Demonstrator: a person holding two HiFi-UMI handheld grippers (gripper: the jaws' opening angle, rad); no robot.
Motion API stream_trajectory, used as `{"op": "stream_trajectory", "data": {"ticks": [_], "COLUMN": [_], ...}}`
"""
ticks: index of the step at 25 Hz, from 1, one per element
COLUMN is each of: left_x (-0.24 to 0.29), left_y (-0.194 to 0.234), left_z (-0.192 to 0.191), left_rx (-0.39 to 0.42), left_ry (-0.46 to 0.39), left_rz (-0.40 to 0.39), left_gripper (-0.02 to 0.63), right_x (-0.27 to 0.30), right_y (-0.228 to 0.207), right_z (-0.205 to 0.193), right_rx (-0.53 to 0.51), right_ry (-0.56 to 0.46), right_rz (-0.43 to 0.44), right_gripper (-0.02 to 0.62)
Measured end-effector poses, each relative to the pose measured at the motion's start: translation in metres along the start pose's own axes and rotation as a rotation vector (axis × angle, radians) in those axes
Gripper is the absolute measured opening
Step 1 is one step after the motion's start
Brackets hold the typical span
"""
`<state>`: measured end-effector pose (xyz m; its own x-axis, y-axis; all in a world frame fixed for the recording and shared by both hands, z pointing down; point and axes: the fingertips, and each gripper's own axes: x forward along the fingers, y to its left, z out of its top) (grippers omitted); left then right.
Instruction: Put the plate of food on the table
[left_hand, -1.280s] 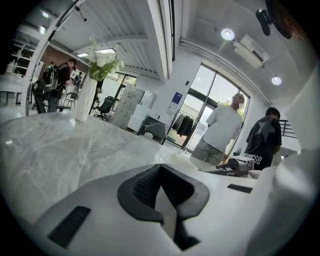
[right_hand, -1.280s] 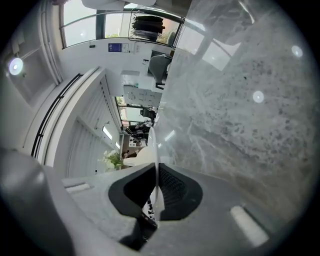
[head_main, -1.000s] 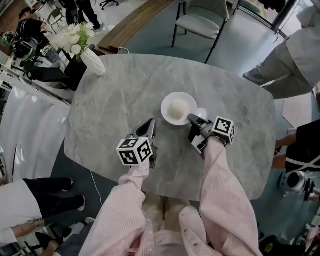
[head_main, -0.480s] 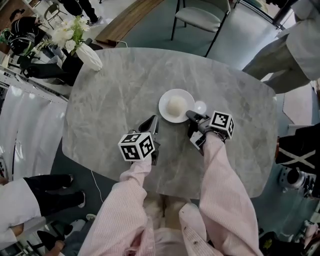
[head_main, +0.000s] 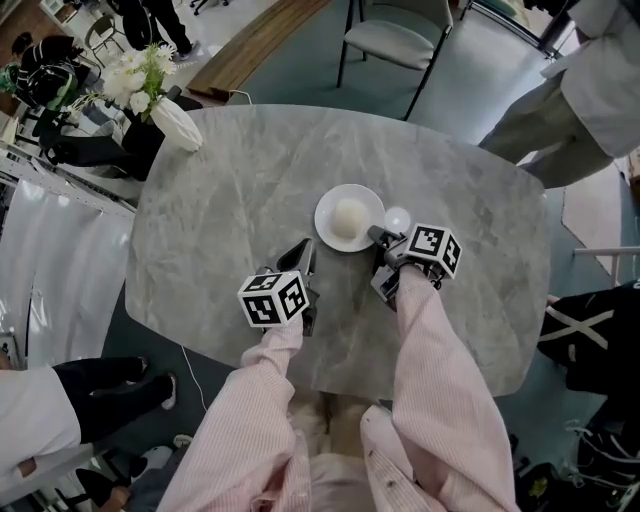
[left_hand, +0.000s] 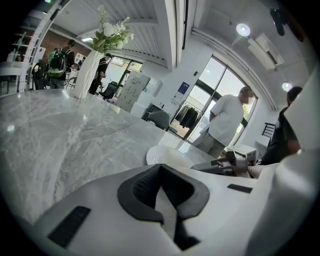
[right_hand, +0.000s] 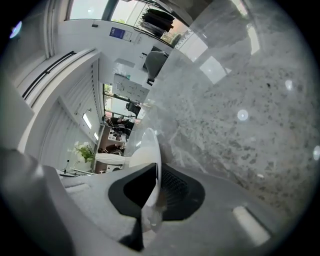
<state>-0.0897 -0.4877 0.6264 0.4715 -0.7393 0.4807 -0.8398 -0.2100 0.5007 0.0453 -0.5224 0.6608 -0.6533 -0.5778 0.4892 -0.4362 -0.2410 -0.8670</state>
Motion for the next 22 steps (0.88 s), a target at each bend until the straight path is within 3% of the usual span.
{"op": "stream_trajectory", "data": {"ticks": [16, 22], "left_x": [-0.003, -0.004], "left_y": [-0.014, -0.014], "left_z": [-0.005, -0.004], "left_rx": [0.003, 0.007], "left_ry": [0.013, 0.013], "left_rz": [-0.011, -0.012], "left_gripper": [-0.008, -0.008], "right_x": [-0.009, -0.009], "right_y": [-0.011, -0.011], "right_z": [-0.003, -0.003], "right_rx": [-0.306, -0.362], "right_ry": [-0.054, -0.055], "right_rz": [-0.265, -0.302], "right_gripper": [0.075, 0.097]}}
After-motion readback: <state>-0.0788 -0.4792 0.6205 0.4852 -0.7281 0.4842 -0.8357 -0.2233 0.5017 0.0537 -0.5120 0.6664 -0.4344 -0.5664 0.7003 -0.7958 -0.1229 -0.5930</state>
